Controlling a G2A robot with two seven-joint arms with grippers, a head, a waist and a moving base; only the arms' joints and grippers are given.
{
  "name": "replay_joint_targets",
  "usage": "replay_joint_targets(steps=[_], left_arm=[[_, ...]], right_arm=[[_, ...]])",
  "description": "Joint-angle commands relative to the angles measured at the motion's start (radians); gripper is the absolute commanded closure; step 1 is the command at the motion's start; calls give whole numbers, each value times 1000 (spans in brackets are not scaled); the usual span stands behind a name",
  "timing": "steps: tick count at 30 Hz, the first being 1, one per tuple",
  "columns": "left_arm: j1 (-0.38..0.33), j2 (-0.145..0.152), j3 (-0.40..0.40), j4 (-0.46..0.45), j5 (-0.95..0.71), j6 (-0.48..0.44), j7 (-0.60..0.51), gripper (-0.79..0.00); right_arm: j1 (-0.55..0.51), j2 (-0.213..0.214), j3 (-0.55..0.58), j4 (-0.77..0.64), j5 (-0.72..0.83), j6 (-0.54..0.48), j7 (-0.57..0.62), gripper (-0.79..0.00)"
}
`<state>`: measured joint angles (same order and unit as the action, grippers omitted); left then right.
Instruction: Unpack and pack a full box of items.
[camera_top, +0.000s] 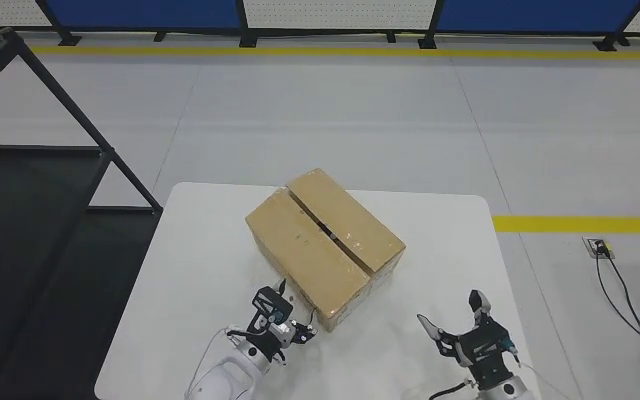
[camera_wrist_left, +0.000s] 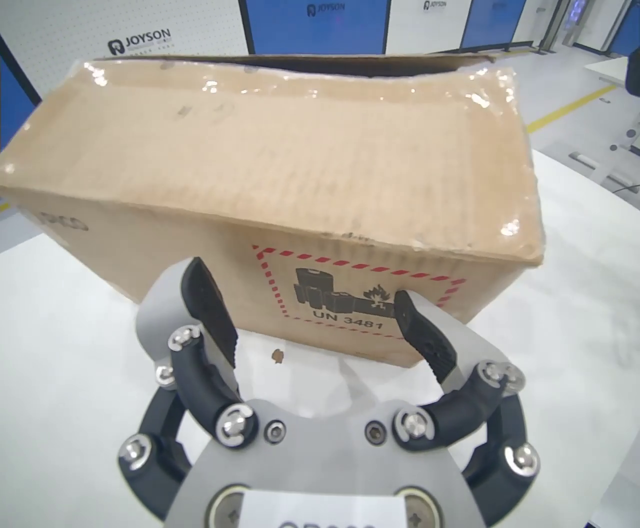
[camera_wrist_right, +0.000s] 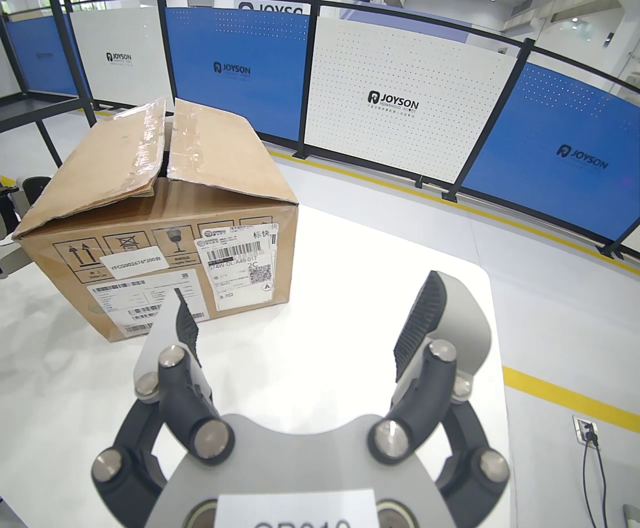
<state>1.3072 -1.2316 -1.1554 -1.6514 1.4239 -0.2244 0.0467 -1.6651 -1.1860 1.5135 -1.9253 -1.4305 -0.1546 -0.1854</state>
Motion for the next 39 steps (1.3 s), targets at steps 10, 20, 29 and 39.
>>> replay_joint_targets(steps=[10,20,29,39], left_arm=[[-14,-4,7,-2,-43,-57,34,-785],[83,15,-245,-6,-213,60,149,-785],[123,17,-405,17,-341,174,197,-785],[129,11,-421,22,-374,207,216,-785]], right_arm=[[-7,2,-22,-22,-77,-34,-1,-785],[43,-11,-146,-26,-156,9,62,-785],[96,-37,-305,13,-208,139,76,-785],[168,-66,-434,66,-238,223,84,-785]])
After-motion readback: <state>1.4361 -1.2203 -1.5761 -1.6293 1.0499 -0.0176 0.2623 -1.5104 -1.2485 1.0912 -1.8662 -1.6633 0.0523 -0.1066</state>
